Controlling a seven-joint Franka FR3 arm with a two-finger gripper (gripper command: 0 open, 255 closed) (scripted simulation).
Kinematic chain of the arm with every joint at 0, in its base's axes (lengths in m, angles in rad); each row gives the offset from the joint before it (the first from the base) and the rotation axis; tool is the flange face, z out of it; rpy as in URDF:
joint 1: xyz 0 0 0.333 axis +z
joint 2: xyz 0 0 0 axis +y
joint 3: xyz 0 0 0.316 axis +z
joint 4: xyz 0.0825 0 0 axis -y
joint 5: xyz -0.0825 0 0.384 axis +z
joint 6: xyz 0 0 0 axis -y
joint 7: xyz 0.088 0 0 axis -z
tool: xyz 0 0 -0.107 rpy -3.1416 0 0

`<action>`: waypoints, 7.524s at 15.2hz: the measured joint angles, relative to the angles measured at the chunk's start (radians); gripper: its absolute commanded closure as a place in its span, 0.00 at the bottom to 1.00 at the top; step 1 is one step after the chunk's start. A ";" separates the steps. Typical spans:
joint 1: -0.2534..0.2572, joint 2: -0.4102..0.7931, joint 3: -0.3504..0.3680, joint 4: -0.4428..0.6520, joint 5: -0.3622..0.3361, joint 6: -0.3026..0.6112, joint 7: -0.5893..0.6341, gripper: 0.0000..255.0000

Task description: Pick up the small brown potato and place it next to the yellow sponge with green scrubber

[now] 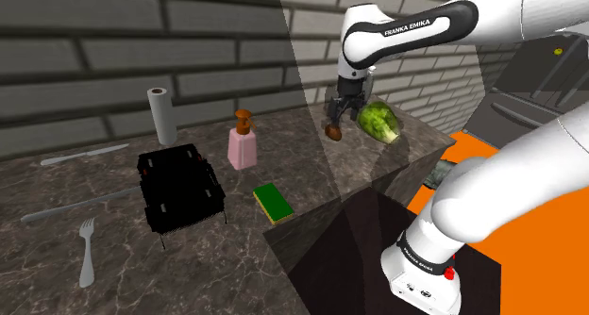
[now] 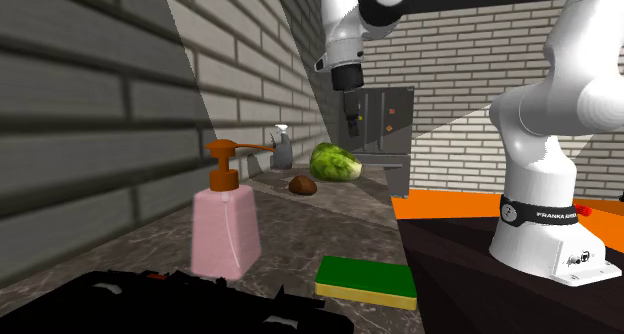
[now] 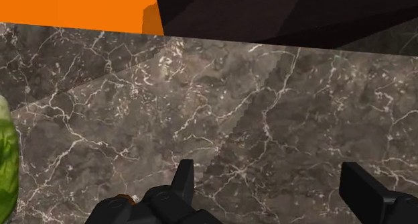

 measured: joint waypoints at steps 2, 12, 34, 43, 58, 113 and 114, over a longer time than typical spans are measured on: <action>-0.009 0.058 -0.012 0.016 -0.014 0.049 -0.002 0.00; -0.064 0.399 -0.081 0.182 -0.054 0.266 -0.038 0.00; -0.170 0.878 -0.115 0.510 -0.013 0.471 -0.092 0.00; -0.170 0.879 -0.115 0.511 -0.012 0.471 -0.092 1.00; -0.161 0.799 -0.124 0.526 -0.022 0.379 -0.104 1.00; 0.165 0.259 0.132 -0.050 -0.127 0.286 0.519 1.00; 0.165 0.269 0.132 -0.055 -0.130 0.301 0.523 1.00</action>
